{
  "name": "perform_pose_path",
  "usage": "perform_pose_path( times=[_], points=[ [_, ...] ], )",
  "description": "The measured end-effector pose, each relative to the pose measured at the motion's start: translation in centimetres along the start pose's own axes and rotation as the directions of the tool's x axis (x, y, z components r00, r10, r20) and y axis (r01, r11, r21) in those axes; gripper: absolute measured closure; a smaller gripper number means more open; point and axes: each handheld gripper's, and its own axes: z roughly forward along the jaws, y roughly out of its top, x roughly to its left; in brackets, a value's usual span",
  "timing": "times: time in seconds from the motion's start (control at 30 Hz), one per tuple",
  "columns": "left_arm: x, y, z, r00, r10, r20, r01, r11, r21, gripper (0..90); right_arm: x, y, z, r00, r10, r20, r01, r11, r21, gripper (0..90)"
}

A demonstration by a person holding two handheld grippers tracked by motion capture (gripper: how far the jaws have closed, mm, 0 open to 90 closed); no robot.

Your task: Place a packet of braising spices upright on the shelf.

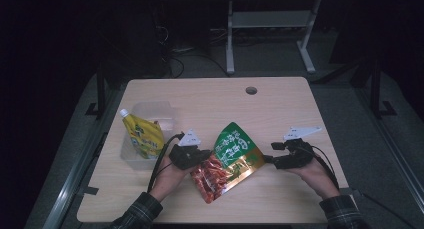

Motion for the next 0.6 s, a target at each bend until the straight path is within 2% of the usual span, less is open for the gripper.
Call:
perform_pose_path(
  times=[0.17, 0.23, 0.27, 0.33, 0.37, 0.4, 0.43, 0.47, 0.5, 0.6],
  points=[
    [0.2, 0.6, -1.3, 0.9996, -0.027, -0.002, 0.027, 0.9978, -0.061, 90.0, 0.1, -0.7, -0.1, 0.9997, 0.018, -0.014, -0.018, 1.0, 0.002, 29.9],
    [0.2, 0.9, -2.1, 0.9989, -0.047, -0.001, 0.047, 0.9939, -0.1, 90.0, 0.3, -0.8, 0.3, 0.9981, 0.033, -0.051, -0.033, 0.999, 0.007, 27.7],
    [0.2, 0.9, -2.1, 0.9989, -0.047, -0.001, 0.047, 0.9939, -0.1, 90.0, 0.3, -0.8, 0.3, 0.9981, 0.033, -0.051, -0.033, 0.999, 0.007, 27.7],
    [0.3, 1.1, -2.8, 0.9984, -0.057, -0.004, 0.056, 0.989, -0.137, 90.0, 0.6, -0.9, 1.0, 0.9951, 0.033, -0.093, -0.033, 0.999, 0.003, 26.4],
    [0.3, 1.1, -2.8, 0.9984, -0.057, -0.004, 0.056, 0.989, -0.137, 90.0, 0.8, -0.9, 1.3, 0.9933, 0.03, -0.112, -0.031, 1.0, -0.003, 25.8],
    [0.3, 1.2, -3.0, 0.9979, -0.064, -0.003, 0.063, 0.9865, -0.151, 90.0, 0.8, -0.9, 1.3, 0.9933, 0.03, -0.112, -0.031, 1.0, -0.003, 25.8],
    [0.3, 1.3, -3.3, 0.9977, -0.068, 0.001, 0.067, 0.9835, -0.168, 90.0, 1.3, -0.7, 1.8, 0.9887, 0.021, -0.148, -0.024, 0.999, -0.021, 25.7],
    [0.3, 1.3, -3.4, 0.9972, -0.075, 0.006, 0.075, 0.9807, -0.181, 90.0, 1.3, -0.7, 1.8, 0.9887, 0.021, -0.148, -0.024, 0.999, -0.021, 25.7],
    [0.4, 1.4, -3.7, 0.997, -0.076, 0.014, 0.077, 0.9782, -0.193, 90.0, 1.8, -0.3, 2.3, 0.9857, 0.006, -0.169, -0.014, 0.999, -0.048, 26.1],
    [0.3, 1.4, -4.0, 0.9972, -0.073, 0.017, 0.075, 0.9752, -0.208, 90.0, 2.5, 0.1, 2.8, 0.9828, -0.01, -0.184, -0.005, 0.996, -0.083, 28.1]
  ],
)
